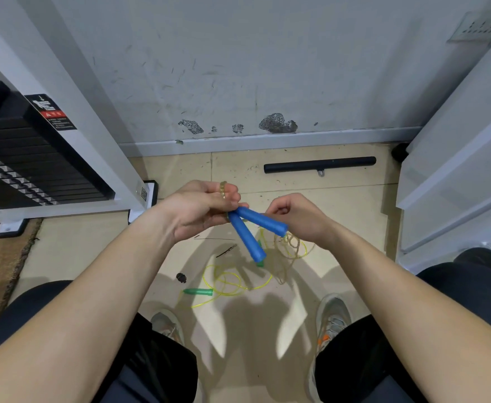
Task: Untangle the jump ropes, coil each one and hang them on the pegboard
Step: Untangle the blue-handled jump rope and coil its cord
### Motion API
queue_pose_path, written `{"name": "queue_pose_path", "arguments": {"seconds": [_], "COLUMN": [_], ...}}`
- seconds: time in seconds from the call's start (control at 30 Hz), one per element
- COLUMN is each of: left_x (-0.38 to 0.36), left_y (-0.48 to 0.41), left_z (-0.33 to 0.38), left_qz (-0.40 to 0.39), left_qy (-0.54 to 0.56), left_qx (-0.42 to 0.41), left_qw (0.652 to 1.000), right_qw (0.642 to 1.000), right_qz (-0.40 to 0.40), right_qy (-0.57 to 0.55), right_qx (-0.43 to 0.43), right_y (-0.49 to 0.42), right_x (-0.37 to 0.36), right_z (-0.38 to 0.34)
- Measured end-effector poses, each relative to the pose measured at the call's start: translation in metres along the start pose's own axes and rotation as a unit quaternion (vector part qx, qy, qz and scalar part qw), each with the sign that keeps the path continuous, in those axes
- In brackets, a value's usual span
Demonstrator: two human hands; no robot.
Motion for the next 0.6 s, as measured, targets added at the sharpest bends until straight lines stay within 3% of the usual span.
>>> {"name": "queue_pose_path", "arguments": {"seconds": [0.17,0.37,0.6], "left_x": [-0.006,-0.005,-0.015], "left_y": [0.001,-0.006,-0.009], "left_z": [0.002,0.005,0.004], "left_qz": [0.042,0.121,0.128], "left_qy": [-0.178,-0.376,-0.392], "left_qx": [-0.056,-0.15,-0.2], "left_qw": [0.982,0.906,0.889], "right_qw": [1.0,1.0,0.998], "right_qz": [-0.014,0.006,0.046], "right_qy": [-0.005,-0.017,-0.034], "right_qx": [0.008,0.01,0.001], "right_y": [0.006,0.008,0.006], "right_x": [0.005,0.004,0.003], "right_z": [-0.012,-0.021,-0.023]}}
Point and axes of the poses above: each hand's wrist, its own y-axis away from the middle knuckle, its own x-axis out of the back of the hand, z = x × y, the point moved 7 cm from there along -y, towards the middle knuckle, and after that the axes turned 3 degrees about x, right-handed, at the moved point
